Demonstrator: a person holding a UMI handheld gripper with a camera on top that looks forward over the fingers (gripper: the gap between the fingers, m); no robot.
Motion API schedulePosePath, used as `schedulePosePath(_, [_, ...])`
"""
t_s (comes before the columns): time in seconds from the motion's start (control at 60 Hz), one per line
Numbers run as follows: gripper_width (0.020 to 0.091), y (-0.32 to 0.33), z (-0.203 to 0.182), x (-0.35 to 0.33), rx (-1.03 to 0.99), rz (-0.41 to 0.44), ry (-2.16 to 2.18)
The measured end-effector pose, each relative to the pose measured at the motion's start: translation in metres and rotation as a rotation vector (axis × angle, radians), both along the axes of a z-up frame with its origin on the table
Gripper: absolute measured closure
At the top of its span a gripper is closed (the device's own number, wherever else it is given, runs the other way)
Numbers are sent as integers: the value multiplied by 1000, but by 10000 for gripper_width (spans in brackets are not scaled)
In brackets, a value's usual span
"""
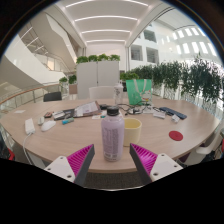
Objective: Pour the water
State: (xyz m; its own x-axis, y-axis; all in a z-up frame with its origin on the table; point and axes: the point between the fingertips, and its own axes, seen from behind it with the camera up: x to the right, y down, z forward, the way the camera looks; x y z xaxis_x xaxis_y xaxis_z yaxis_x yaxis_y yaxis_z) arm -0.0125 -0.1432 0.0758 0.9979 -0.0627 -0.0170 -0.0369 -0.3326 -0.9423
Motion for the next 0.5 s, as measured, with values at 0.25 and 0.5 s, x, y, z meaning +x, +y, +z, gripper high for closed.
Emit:
schedulePosePath(0.25, [313,99,-23,10,133,57,-41])
schedulePosePath(0.5, [545,122,-27,7,180,58,-23])
